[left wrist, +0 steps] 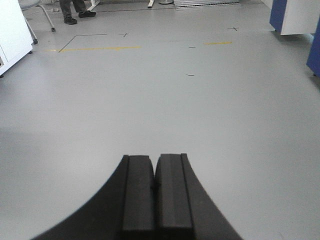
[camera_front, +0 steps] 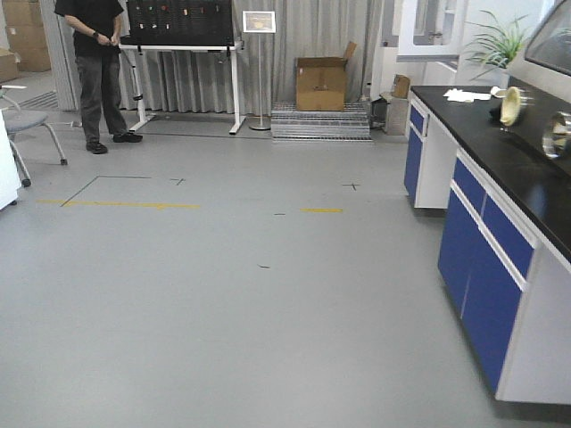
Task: Pick beaker and place in left cabinet
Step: 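Hold the beaker in the right gripper while driving away from the bench, then keep holding the beaker while driving to the open white cabinet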
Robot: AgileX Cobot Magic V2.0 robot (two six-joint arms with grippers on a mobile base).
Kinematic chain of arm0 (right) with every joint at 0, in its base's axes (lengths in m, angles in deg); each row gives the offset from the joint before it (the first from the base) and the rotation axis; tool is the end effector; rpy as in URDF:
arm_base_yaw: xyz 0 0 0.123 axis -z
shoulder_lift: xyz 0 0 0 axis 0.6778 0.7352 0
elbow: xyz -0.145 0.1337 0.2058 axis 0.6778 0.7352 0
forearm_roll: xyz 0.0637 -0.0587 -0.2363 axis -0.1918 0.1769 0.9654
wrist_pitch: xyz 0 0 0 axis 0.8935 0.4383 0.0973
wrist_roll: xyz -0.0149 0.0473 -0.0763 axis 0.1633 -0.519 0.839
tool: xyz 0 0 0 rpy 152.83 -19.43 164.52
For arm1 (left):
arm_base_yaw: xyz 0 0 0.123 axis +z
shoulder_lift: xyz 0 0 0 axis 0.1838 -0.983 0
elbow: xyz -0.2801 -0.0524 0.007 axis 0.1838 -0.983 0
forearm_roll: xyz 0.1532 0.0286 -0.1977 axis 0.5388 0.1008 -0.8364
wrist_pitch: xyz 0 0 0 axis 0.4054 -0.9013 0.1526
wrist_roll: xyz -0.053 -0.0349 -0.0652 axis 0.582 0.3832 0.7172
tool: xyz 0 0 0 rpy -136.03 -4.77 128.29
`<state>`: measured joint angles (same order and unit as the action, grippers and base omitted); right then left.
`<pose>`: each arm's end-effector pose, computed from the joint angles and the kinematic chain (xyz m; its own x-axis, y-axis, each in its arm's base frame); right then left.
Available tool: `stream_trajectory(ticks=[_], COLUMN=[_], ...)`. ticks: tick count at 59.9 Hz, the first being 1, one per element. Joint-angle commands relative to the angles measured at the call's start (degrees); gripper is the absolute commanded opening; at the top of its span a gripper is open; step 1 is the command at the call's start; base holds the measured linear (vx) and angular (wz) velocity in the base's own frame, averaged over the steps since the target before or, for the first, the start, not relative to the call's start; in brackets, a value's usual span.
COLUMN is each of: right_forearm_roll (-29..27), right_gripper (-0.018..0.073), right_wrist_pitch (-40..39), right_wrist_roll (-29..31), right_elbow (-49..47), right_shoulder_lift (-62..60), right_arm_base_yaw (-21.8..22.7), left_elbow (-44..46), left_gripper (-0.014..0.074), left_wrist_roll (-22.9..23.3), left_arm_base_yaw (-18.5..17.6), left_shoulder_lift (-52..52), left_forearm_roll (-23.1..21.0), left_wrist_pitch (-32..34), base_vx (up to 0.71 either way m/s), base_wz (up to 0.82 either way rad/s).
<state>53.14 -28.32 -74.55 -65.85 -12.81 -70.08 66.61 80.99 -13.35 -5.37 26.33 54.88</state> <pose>0.0943 0.0322 0.2997 -0.1986 -0.0529 -0.9787 -0.3041 0.9526 0.0102 0.0527 0.0031 0.1730 -0.2751 -0.0038 -0.9614 -0.0168 0.9999 0.0009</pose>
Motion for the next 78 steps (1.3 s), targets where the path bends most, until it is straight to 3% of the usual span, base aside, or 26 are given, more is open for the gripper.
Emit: stream_trajectory(ticks=[1,78], right_forearm_roll=[1.0,1.0], right_gripper=[-0.0004,-0.0004], right_wrist_pitch=[-3.8,-4.0], right_wrist_roll=[0.0,0.0], right_elbow=[-1.8,-1.8], right_shoulder_lift=[0.1,0.1], right_arm_base_yaw=[0.2,0.2], left_elbow=[0.9,0.9], left_gripper=[0.0003,0.0003], left_wrist_roll=[0.2,0.2], left_arm_base_yaw=[-0.3,-0.3], left_shoulder_lift=[0.6,0.6], left_forearm_roll=[0.2,0.2], left_wrist_pitch=[4.3,4.3], base_vx=[0.5,0.57], base_wz=[0.11,0.0])
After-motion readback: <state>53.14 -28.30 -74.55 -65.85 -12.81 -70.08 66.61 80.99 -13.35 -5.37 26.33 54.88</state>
